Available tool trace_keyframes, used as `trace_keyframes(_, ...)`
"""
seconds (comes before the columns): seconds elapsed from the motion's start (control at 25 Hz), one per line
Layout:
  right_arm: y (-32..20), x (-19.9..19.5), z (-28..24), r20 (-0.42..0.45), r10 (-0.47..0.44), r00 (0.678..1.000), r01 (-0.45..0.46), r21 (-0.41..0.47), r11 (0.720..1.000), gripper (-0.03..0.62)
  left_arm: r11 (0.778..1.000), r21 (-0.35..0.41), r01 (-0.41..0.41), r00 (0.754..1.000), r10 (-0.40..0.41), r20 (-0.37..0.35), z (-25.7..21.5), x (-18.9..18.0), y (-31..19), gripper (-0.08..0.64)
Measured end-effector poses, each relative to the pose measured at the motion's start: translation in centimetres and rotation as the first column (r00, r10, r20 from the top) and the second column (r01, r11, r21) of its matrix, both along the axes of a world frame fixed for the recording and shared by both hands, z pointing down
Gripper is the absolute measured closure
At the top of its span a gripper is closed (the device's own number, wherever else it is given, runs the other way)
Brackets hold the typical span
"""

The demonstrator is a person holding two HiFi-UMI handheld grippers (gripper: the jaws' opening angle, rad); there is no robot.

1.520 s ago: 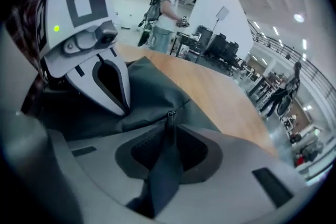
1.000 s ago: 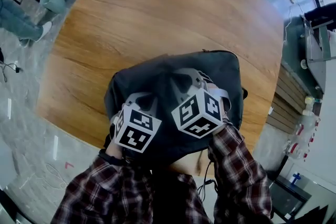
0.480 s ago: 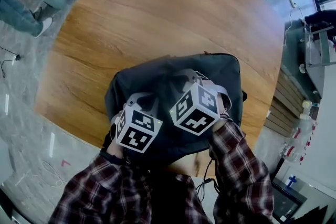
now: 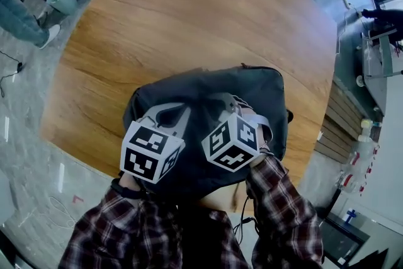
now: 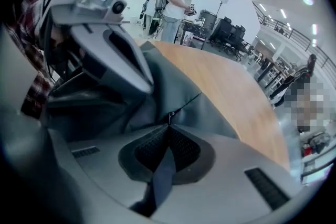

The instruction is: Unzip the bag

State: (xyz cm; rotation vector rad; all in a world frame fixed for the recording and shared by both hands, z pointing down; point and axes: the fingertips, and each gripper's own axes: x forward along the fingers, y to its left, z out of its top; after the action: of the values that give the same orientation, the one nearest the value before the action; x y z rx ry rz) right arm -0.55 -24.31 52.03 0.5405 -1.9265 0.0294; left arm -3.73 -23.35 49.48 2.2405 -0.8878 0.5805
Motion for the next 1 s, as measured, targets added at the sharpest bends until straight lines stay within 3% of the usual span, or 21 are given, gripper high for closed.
trace_keyframes(0.12, -0.2, 0.0, 0.0, 0.004, 0.006, 1.000, -0.006, 0.014, 1.000, 0.577, 1.000, 0.022, -0.014, 1.000, 0.014, -0.018, -1.1, 0.8, -2.6, 0.551)
trace_keyframes(0.36, -0.2, -0.1, 0.4, 0.007, 0.017, 1.000, -0.017, 0.023, 1.000, 0.577, 0.996, -0.019, -0.090, 0.995, 0.091, 0.048, 0.7, 2.7, -5.1, 0.551)
trace_keyframes(0.6, 0.0, -0.1, 1.3, -0.023, 0.005, 1.000, -0.005, -0.019, 1.000, 0.577, 0.984, -0.150, -0.092, 0.994, 0.083, -0.068, 2.7, 2.6, -5.5, 0.551)
trace_keyframes(1.0, 5.3, 0.8, 1.4, -0.034, -0.018, 0.999, 0.014, -0.118, 0.993, 0.577, 0.979, -0.184, -0.083, 0.995, 0.072, -0.067, 3.5, 2.7, -5.9, 0.551)
